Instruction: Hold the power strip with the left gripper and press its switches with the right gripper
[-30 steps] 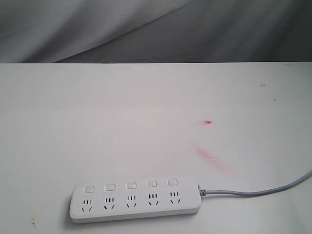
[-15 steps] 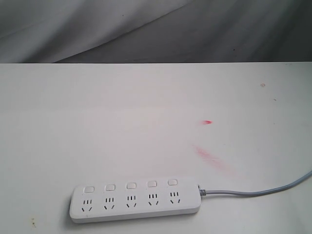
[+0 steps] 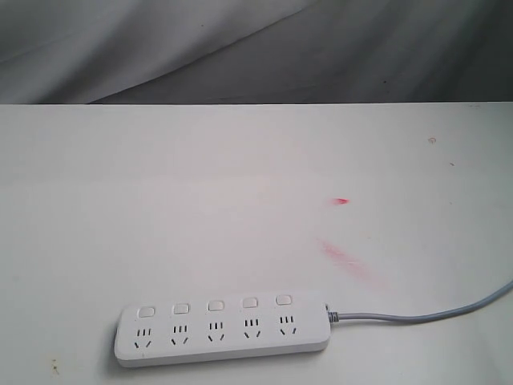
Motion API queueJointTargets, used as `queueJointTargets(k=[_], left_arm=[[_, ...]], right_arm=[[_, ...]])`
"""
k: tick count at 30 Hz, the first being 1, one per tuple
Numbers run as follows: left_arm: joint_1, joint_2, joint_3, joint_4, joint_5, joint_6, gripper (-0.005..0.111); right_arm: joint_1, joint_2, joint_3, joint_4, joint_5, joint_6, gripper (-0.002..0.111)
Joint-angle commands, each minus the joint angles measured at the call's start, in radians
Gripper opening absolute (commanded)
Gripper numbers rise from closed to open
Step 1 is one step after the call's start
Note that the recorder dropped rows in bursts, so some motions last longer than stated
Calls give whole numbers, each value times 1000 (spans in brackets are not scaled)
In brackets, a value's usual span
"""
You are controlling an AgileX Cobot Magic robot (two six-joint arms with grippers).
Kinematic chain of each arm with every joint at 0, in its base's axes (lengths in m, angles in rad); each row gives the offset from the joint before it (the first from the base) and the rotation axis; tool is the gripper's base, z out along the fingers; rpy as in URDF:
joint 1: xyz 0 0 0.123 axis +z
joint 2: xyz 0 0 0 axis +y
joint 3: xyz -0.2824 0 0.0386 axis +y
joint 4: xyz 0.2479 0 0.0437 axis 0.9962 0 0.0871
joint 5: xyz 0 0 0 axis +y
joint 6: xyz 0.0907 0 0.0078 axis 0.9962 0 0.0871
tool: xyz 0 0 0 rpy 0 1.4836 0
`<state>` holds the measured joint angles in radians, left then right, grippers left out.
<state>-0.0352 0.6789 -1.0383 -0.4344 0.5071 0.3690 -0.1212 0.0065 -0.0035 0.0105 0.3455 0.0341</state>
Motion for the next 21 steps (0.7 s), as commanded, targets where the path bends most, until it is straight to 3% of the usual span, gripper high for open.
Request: queueJointTargets(k=[1,4,10,21], left_arm=[[-5,-11,2,295,-22,-297,0],[-5,-27,27,393,-45,-378,0],[-5,-84,157,401,-88,-393,0],[-5,-261,580,397,-228,-394,0]], right_arm=[[-9,-7,4,-11,-4,-3,0],[-9,-7,4,-11,-4,-3,0],[-9,-7,4,-11,-4,-3,0],[-9,-7,4,-11,-4,-3,0]])
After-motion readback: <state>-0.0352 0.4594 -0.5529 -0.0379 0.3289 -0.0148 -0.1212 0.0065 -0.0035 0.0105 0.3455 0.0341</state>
